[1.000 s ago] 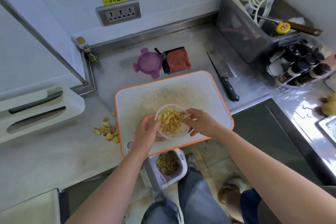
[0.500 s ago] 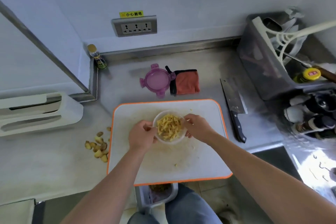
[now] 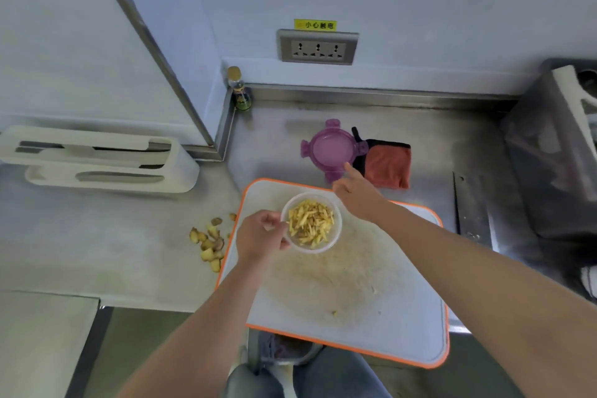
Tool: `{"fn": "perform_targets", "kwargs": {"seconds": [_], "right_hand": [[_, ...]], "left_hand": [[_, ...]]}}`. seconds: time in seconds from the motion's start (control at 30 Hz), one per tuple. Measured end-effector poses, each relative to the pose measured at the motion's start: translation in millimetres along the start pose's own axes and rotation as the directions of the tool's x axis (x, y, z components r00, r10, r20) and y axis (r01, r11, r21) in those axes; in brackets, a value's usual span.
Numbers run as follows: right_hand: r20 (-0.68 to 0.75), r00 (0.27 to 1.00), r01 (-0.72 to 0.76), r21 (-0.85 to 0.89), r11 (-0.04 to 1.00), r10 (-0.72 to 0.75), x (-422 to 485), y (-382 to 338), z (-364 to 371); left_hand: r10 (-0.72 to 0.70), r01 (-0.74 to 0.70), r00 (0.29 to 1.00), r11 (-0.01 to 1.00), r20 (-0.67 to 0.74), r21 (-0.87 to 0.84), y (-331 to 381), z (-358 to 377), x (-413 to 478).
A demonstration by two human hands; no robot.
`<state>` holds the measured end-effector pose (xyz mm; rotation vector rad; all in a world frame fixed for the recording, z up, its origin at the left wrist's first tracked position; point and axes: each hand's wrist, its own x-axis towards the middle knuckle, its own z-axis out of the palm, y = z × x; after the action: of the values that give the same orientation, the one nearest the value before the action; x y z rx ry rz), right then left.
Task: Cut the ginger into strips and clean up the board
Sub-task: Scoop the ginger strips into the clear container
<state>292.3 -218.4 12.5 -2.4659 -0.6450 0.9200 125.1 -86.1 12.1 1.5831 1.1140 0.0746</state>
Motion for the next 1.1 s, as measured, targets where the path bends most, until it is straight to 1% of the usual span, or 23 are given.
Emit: {"fn": "perform_targets", "kwargs": {"seconds": [0.1, 0.2, 0.27, 0.33, 0.37, 0.4, 0.5, 0.6, 0.67, 0.7, 0.73, 0.8, 0.87, 0.9, 0.93, 1.0, 1.03, 1.1], "right_hand": [[0.007, 0.998, -0.061, -0.014, 0.998, 0.061, 6, -1, 3], [0.031, 0.999, -0.041, -0.089, 0.995, 0.043, 10, 1, 8], [0.019, 0.999, -0.032, -0.084, 0.996, 0.033, 11, -2, 7], [-0.028, 0.996, 0.077, -0.156, 0.985, -0.082, 12, 1, 5], [-0.060, 0.991, 0.112, -0.155, 0.982, -0.123, 11, 0, 3], [-0.095, 0.983, 0.144, -0.135, 0.980, -0.157, 12, -1, 0], [-0.277, 0.925, 0.268, -0.012, 0.963, -0.261, 7, -9, -8], [-0.401, 0.875, 0.338, 0.108, 0.935, -0.270, -7, -21, -17], [-0.462, 0.856, 0.357, 0.202, 0.912, -0.233, -17, -29, -23], [-0.469, 0.859, 0.350, 0.249, 0.903, -0.204, -22, -32, -26], [-0.459, 0.869, 0.341, 0.286, 0.896, -0.184, -26, -34, -28], [-0.407, 0.894, 0.331, 0.323, 0.886, -0.186, -32, -37, -29], [-0.344, 0.918, 0.318, 0.333, 0.888, -0.199, -38, -37, -25], [-0.330, 0.920, 0.320, 0.329, 0.888, -0.209, -41, -37, -23], [-0.326, 0.919, 0.329, 0.326, 0.887, -0.221, -44, -38, -21], [-0.321, 0.912, 0.355, 0.312, 0.881, -0.254, -49, -38, -21], [-0.306, 0.914, 0.362, 0.310, 0.879, -0.268, -51, -39, -21], [-0.256, 0.924, 0.360, 0.337, 0.870, -0.284, -55, -40, -22]], "left_hand": [[-0.027, 0.030, 0.999, 0.995, 0.038, -0.092, -5, -3, 0], [-0.052, 0.061, 0.996, 0.989, 0.071, -0.131, -5, -5, 1], [-0.077, 0.091, 0.992, 0.985, 0.101, -0.147, -2, -7, 1], [-0.109, 0.133, 0.984, 0.975, 0.140, -0.177, 1, -9, 0], [-0.120, 0.150, 0.980, 0.970, 0.158, -0.190, 1, -10, 0], [-0.130, 0.163, 0.976, 0.967, 0.172, -0.195, 2, -11, -1], [-0.130, 0.163, 0.976, 0.968, 0.172, -0.193, 2, -13, 0], [-0.103, 0.124, 0.984, 0.983, 0.145, -0.139, 2, -18, 2], [-0.070, 0.085, 0.990, 0.989, 0.118, -0.122, 3, -21, 4], [-0.043, 0.053, 0.994, 0.993, 0.099, -0.103, 4, -21, 5], [0.005, -0.001, 0.997, 0.999, 0.071, -0.046, 7, -22, 6], [0.169, -0.172, 0.985, 0.975, 0.036, 0.143, 15, -20, 7], [0.366, -0.369, 0.928, 0.890, 0.065, 0.266, 28, -15, 9], [0.428, -0.435, 0.899, 0.847, 0.092, 0.305, 32, -11, 12], [0.453, -0.464, 0.884, 0.819, 0.115, 0.339, 38, -7, 14], [0.459, -0.476, 0.877, 0.788, 0.143, 0.391, 45, 1, 20], [0.468, -0.482, 0.872, 0.774, 0.142, 0.410, 47, 5, 23], [0.510, -0.492, 0.855, 0.744, 0.091, 0.452, 51, 9, 25]]}}
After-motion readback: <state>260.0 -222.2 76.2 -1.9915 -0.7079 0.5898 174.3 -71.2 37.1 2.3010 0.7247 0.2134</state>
